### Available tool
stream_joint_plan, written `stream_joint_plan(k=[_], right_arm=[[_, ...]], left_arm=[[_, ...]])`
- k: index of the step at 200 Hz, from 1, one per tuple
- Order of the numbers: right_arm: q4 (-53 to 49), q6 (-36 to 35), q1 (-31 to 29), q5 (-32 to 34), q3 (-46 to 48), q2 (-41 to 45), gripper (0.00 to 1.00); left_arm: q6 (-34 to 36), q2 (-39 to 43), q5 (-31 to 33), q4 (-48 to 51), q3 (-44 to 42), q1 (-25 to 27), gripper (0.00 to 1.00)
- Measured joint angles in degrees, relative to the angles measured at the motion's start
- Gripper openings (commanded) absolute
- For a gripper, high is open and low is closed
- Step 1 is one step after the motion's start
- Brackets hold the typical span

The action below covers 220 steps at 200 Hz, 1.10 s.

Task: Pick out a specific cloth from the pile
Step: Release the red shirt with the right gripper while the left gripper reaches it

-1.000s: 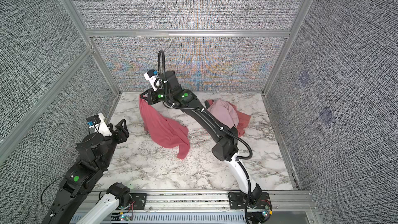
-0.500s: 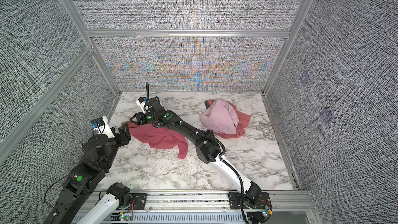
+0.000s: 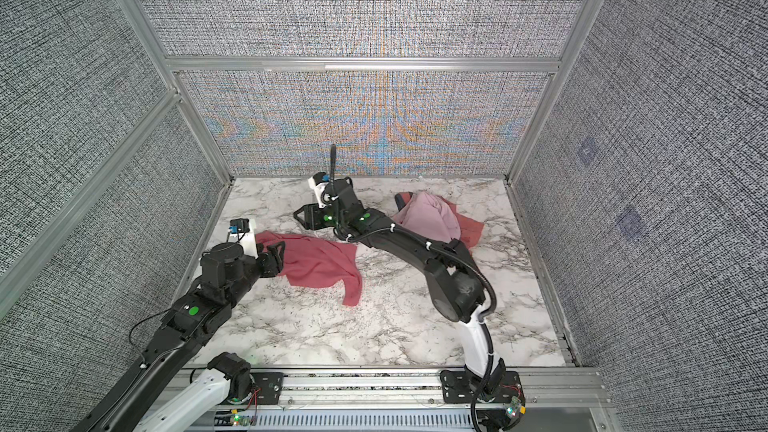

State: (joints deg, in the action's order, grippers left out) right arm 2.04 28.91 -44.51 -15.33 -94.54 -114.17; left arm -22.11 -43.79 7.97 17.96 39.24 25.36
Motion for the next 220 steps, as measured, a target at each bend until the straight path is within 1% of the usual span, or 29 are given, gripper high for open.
stream_joint_plan(k=[19, 36, 67, 104, 134, 170, 220], right_arm=[[1.49, -0.39, 2.62, 2.43, 9.66, 7.96, 0.57], [1.62, -0.81, 5.22, 4.39, 17.16, 15.13, 0.57], [-0.33, -1.92, 9.77, 8.33, 26.75, 25.77, 0.57], [-3.85, -2.71, 13.18, 11.43, 34.51, 35.39, 0.57], [-6.16, -2.69, 15.37, 13.05, 38.51, 40.00, 0.57], [-7.72, -2.71, 16.68, 13.05, 40.74, 42.80, 0.57], [-8.50, -2.82, 17.64, 12.81, 41.62, 44.83, 0.57]], left_arm=[[-0.57, -3.37, -3.50, -2.89, -1.31, 0.98, 0.60], [-1.49, -6.05, -5.46, -5.35, -2.80, 3.21, 0.60], [-3.80, -11.02, -6.95, -9.03, -4.76, 8.59, 0.60], [-5.18, -18.38, -8.04, -11.47, -4.87, 14.16, 0.59], [-6.93, -25.18, -8.44, -11.45, -3.34, 18.03, 0.57], [-7.87, -33.53, -7.48, -10.91, 0.70, 24.44, 0.55], [-8.09, -42.23, -4.76, -9.60, 5.86, 28.98, 0.55]])
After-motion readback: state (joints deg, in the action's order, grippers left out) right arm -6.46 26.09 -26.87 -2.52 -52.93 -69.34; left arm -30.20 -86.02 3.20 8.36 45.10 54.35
